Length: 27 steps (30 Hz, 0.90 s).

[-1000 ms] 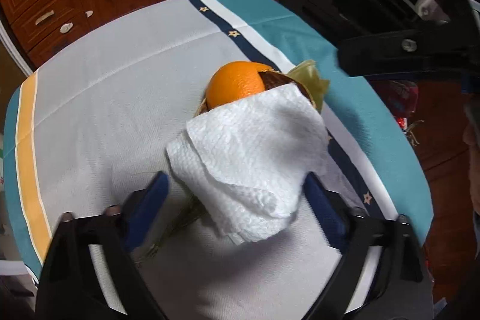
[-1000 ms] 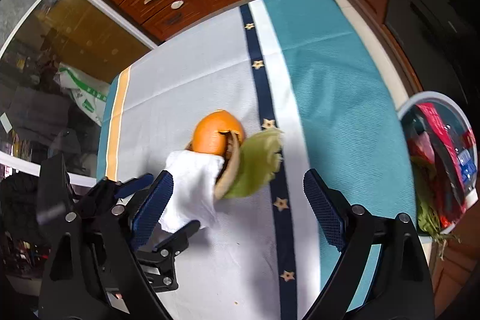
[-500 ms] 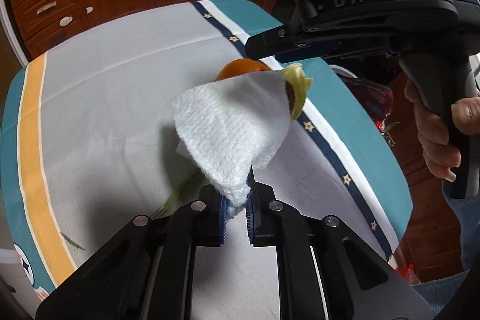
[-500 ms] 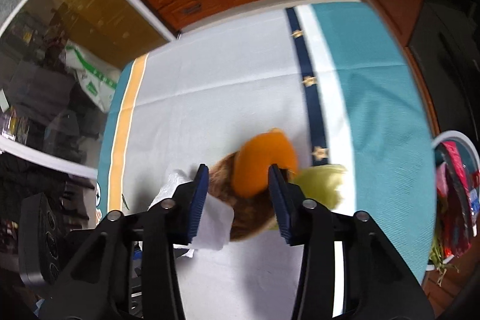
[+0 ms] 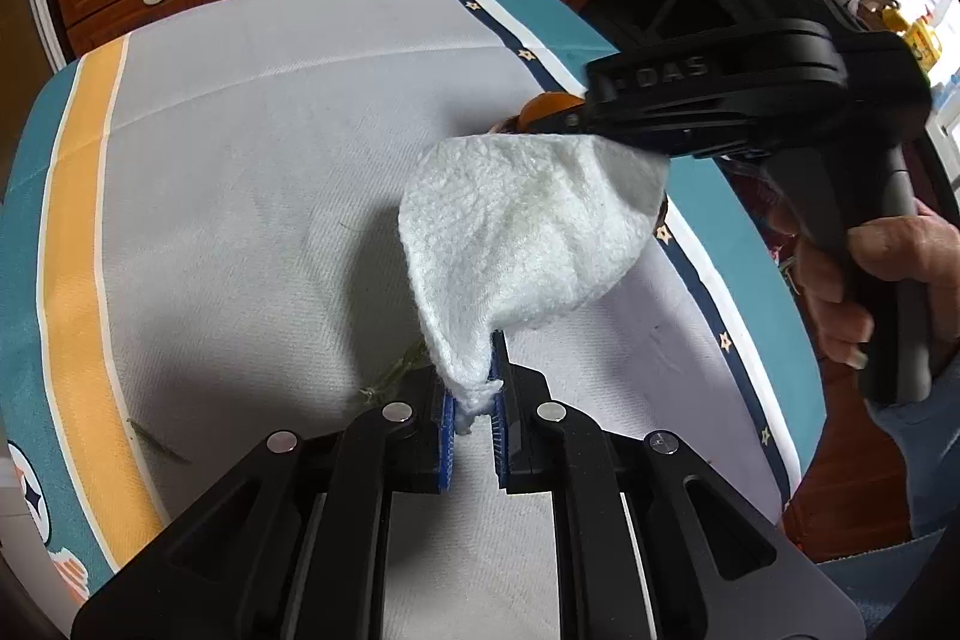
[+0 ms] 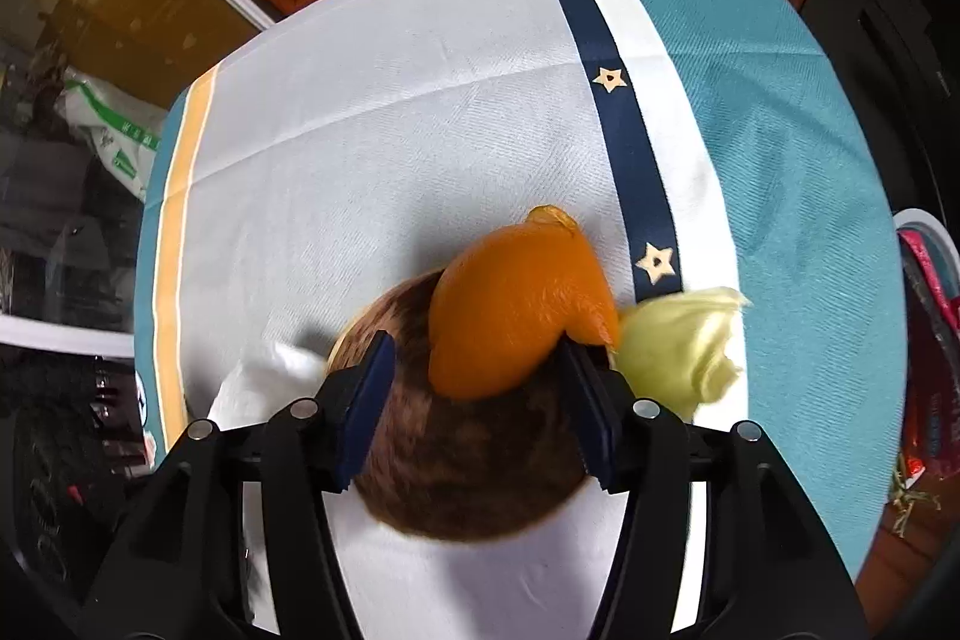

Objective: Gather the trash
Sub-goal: 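Grasp the white tissue with the left tool while the right tool grasps the orange peel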

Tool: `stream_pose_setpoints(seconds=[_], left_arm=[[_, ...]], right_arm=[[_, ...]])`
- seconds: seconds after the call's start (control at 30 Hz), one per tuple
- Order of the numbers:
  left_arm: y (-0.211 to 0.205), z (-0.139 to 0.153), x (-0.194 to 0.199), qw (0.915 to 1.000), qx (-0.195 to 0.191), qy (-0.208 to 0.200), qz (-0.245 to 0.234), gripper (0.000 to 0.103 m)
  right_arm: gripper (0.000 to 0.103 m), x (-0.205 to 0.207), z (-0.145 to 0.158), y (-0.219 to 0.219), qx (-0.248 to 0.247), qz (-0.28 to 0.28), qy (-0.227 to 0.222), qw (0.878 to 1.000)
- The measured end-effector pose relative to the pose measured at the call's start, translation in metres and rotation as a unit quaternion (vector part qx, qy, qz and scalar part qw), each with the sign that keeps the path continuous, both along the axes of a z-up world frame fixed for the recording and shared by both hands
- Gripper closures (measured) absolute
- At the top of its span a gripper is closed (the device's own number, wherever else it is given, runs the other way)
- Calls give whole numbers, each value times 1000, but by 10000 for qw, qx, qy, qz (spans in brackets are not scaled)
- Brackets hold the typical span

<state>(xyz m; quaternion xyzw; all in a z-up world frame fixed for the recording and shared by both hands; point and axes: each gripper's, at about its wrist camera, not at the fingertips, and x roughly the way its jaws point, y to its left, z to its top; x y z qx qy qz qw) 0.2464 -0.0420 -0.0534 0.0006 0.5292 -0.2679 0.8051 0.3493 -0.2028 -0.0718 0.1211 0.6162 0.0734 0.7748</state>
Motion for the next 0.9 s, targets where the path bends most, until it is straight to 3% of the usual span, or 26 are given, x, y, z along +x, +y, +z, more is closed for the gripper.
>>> stream_pose_setpoints(seconds=[0.03, 0.07, 0.2, 0.4, 0.57, 0.9], left_arm=[[-1, 1, 0, 10000, -15, -13, -1, 93], [-1, 3, -2, 10000, 0, -49, 27, 96], [9, 17, -5, 9997, -37, -185, 170, 98], [20, 48, -12, 9983, -76, -484, 329, 98], [24, 80, -22, 9959, -102, -796, 416, 98], [-20, 113, -45, 9938, 65, -1107, 16, 98]], right_arm=[[53, 0, -1, 1, -19, -31, -38, 10000], [69, 0, -2, 1, -70, -79, -117, 9999], [78, -10, 8, 1, -12, -38, -344, 9994], [80, -30, 43, -15, 389, 3, -649, 9971], [80, -44, 71, -26, 442, 32, -942, 9946], [81, -74, 101, -52, 682, -10, -1245, 9899]])
